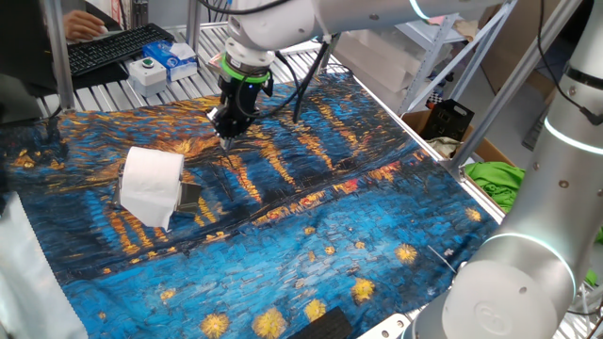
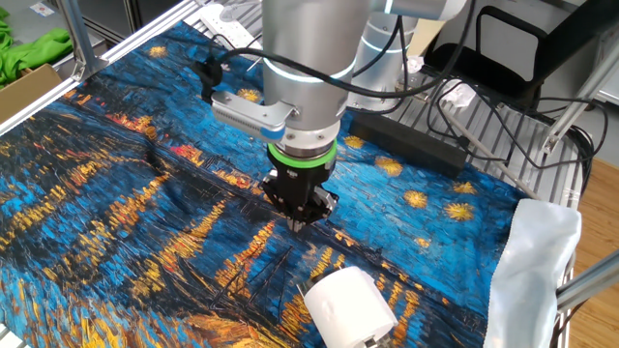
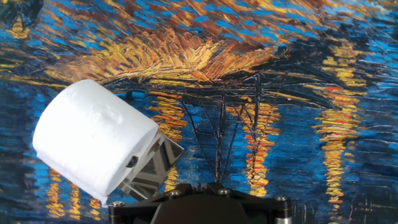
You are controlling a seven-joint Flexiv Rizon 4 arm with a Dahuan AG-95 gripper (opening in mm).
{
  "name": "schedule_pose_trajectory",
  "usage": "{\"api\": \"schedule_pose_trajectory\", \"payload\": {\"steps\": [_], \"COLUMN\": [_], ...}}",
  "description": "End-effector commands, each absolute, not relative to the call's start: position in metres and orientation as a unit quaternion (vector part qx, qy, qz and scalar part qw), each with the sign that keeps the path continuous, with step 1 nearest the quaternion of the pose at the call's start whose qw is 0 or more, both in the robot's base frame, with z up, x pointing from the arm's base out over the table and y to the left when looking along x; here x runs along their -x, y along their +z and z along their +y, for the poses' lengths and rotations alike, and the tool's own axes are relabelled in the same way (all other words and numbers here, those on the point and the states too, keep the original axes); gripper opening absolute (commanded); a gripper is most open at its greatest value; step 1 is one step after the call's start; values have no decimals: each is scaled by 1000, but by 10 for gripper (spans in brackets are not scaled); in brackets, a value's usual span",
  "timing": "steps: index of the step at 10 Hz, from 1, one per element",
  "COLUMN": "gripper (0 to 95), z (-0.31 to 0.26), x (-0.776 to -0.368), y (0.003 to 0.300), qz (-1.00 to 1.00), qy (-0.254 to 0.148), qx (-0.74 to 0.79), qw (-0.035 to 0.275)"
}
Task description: Put the toilet paper on its holder
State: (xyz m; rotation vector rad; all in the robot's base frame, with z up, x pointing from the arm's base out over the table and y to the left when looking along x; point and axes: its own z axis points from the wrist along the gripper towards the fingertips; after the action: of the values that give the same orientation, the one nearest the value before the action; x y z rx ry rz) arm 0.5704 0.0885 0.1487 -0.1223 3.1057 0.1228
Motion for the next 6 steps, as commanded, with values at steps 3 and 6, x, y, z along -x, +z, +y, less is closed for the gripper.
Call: {"api": "schedule_pose_trajectory", "payload": {"steps": [3, 6], "gripper": [0, 0], "z": [72, 46], "x": [-569, -563], "y": [147, 148], "qz": [997, 996], "qy": [39, 38], "qx": [72, 83], "qw": [14, 13]}}
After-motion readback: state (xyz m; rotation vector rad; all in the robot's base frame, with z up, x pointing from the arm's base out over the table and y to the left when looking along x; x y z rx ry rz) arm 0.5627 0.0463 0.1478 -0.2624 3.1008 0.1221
